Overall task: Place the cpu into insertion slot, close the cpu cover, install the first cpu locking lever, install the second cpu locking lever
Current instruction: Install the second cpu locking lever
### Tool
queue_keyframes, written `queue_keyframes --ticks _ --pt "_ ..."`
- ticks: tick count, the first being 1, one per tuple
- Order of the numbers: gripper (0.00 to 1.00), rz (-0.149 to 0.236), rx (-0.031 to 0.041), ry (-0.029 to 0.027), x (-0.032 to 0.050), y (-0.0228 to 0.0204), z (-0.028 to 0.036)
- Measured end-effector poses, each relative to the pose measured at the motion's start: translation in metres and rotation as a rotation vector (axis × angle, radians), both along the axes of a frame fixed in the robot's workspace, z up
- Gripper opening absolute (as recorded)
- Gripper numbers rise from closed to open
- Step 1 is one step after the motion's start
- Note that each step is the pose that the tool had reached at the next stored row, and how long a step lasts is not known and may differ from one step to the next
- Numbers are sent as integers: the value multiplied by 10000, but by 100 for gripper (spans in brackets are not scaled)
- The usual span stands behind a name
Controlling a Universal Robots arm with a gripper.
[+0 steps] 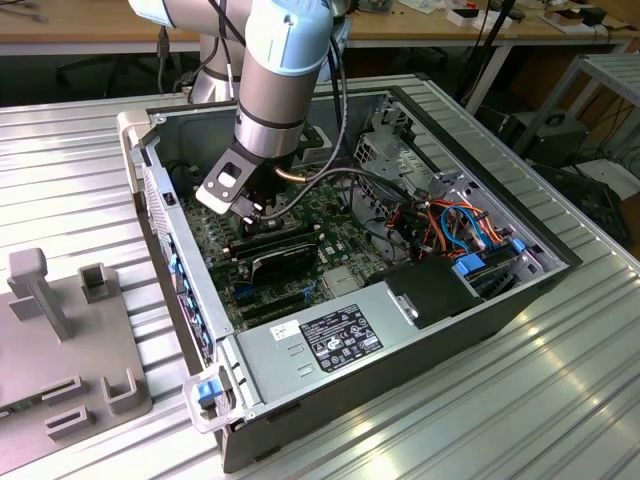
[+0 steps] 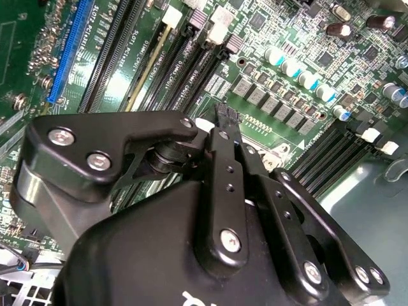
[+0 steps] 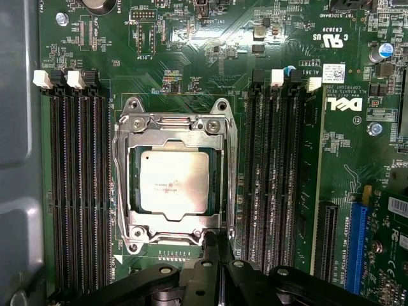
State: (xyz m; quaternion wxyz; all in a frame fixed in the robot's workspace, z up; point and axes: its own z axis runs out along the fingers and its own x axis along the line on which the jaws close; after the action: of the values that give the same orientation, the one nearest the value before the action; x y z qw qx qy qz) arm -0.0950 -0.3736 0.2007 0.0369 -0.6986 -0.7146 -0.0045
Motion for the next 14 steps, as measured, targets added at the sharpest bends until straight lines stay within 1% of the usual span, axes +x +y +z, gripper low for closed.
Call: queue_keyframes --ticks 4,5,6,7,9,11,12,14 --pt "11 0 6 -7 1 2 13" --pt "11 0 5 -10 2 3 21" --pt "11 1 -13 -13 3 4 46" --pt "11 -1 -40 -5 1 7 87" --pt "11 0 -70 -4 1 12 150" --pt "11 0 -86 -4 1 18 212" --pt "11 -1 -100 -3 1 24 268" --pt "11 0 -116 -3 1 31 351"
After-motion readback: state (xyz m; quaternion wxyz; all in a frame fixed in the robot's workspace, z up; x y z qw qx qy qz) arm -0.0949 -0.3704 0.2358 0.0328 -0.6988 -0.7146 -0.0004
